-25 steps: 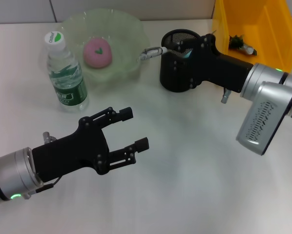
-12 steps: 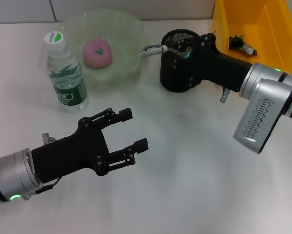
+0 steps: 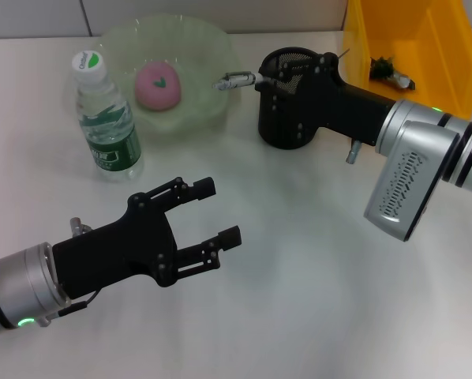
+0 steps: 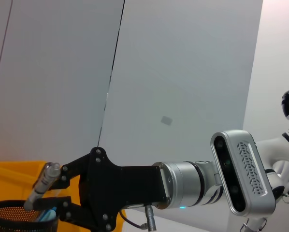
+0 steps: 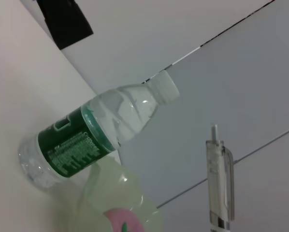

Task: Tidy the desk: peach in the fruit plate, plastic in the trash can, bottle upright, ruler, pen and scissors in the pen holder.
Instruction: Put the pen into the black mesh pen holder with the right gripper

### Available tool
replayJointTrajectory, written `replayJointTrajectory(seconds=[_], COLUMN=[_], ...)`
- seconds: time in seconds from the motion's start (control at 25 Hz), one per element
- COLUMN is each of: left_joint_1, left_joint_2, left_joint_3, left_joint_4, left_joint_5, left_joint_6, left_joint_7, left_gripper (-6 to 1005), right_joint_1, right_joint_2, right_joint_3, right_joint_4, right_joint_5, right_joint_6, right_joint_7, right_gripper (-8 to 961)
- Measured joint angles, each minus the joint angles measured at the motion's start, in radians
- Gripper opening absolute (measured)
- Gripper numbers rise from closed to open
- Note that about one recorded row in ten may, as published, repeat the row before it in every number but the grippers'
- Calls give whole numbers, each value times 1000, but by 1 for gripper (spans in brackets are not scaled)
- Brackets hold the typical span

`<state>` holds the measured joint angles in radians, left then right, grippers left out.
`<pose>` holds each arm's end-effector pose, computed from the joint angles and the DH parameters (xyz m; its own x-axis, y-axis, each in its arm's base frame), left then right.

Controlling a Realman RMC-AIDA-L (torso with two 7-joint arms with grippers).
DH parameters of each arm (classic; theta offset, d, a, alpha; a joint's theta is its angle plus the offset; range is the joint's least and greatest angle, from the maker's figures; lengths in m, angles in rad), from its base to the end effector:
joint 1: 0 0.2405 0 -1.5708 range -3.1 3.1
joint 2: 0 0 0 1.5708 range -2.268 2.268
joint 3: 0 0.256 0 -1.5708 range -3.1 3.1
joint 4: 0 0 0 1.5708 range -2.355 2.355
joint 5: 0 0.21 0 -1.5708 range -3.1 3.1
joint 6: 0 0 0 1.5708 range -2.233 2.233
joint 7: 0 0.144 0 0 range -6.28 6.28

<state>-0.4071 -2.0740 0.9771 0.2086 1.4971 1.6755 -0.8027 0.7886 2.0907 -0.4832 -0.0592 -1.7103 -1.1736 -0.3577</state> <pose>-0.2695 0.2490 -0.0527 0.6331 0.1502 0.7593 0.3657 -0.9226 -0.1225 0.2156 0.3804 -0.0741 0.7496 0.6598 0.0523 0.4564 -0.4582 -0.7627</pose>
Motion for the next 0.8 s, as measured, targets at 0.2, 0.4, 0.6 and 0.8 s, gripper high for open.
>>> replayJointTrajectory(seconds=[0.2, 0.4, 0.6, 0.8], left_joint_1=[1, 4, 3, 2], left_joint_2=[0, 0, 0, 0], left_joint_3=[-1, -1, -2, -2], left_joint_4=[0, 0, 0, 0], left_joint_5=[0, 0, -1, -2], left_joint_6=[1, 1, 1, 3], left_joint_7=[1, 2, 2, 2], left_gripper=[786, 786, 786, 786], right_joint_1=[3, -3, -4, -4], right_joint_2=[0, 0, 0, 0], right_joint_3=[0, 0, 0, 27], right_joint_4=[8, 8, 7, 8], right_joint_5=[0, 0, 0, 0], right_joint_6=[23, 19, 18, 17], right_joint_7=[0, 1, 1, 24], right_gripper=[128, 133, 139, 144])
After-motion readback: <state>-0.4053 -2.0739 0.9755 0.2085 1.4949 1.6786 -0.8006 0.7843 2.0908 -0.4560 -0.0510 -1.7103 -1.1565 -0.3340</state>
